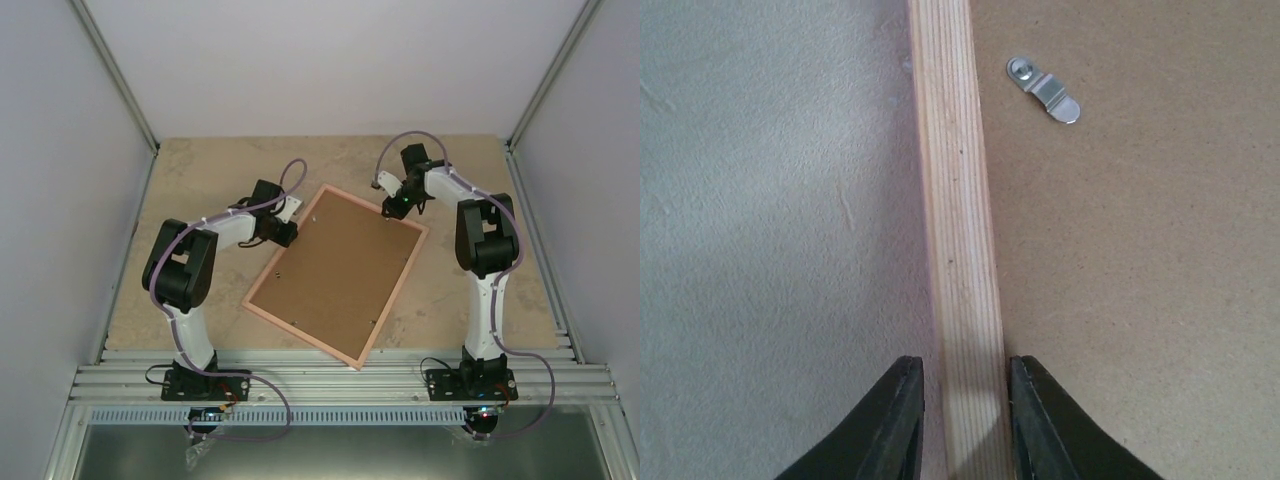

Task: Put the photo into the frame

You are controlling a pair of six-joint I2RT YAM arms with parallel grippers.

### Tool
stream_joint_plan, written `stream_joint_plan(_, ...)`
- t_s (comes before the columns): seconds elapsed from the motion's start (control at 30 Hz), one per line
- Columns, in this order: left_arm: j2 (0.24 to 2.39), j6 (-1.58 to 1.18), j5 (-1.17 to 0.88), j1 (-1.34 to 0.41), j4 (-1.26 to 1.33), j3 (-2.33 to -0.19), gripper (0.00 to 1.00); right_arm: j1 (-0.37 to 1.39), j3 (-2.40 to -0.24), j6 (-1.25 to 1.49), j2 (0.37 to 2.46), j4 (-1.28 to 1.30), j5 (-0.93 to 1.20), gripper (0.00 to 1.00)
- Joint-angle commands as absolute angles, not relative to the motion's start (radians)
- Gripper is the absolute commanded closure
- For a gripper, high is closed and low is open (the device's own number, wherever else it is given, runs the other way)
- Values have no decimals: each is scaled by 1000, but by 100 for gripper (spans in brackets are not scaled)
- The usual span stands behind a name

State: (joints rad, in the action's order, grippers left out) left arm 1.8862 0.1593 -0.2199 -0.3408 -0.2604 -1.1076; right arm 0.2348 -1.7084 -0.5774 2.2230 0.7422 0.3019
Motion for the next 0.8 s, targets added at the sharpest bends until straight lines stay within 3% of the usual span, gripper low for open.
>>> stream_joint_plan(0.0, 1921, 161, -145, -345, -318, -1071, 74, 233, -1666, -545, 2236, 722, 176, 82)
stream_joint_plan(0.1, 1924, 158, -144, -345, -318, -1076, 75, 233, -1651, -557, 2224, 712, 155, 88)
stream_joint_plan(0.4, 1925, 158, -155, -344, -326, -1096, 72, 233, -1666, -582, 2198, 725, 167, 91)
stream_joint_plan(0.53, 1888, 172, -190, -328, -339, -1123, 63, 234, -1671, -577, 2192, 719, 145, 89)
stream_joint_plan(0.67, 1787, 256, -254, -312, -376, -1112, 48, 229, -1676, -546, 2201, 705, 131, 99)
stream_joint_plan(0.77, 1690, 321, -275, -310, -435, -1074, 38, 223, -1668, -526, 2200, 695, 139, 99)
